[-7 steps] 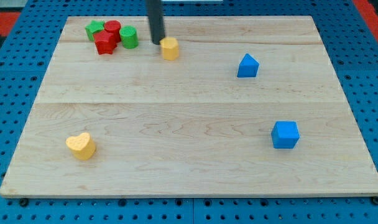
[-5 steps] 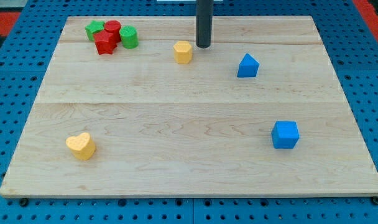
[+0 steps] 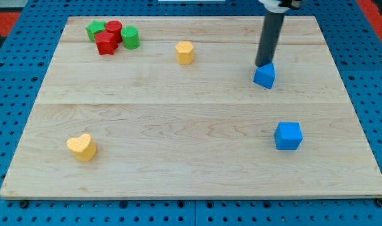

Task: Slide blue triangle towards blue cube

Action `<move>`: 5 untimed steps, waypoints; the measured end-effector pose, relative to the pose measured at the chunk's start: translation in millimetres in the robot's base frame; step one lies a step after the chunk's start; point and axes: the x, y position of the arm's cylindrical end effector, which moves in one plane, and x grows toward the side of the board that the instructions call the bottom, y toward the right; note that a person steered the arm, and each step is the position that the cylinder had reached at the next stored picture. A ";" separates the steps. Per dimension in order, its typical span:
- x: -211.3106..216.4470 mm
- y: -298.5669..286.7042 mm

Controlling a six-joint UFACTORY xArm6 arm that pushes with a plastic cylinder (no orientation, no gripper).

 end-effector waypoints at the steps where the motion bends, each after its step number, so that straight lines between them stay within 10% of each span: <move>1: 40.6 15.4; 5: 73.4 -57.3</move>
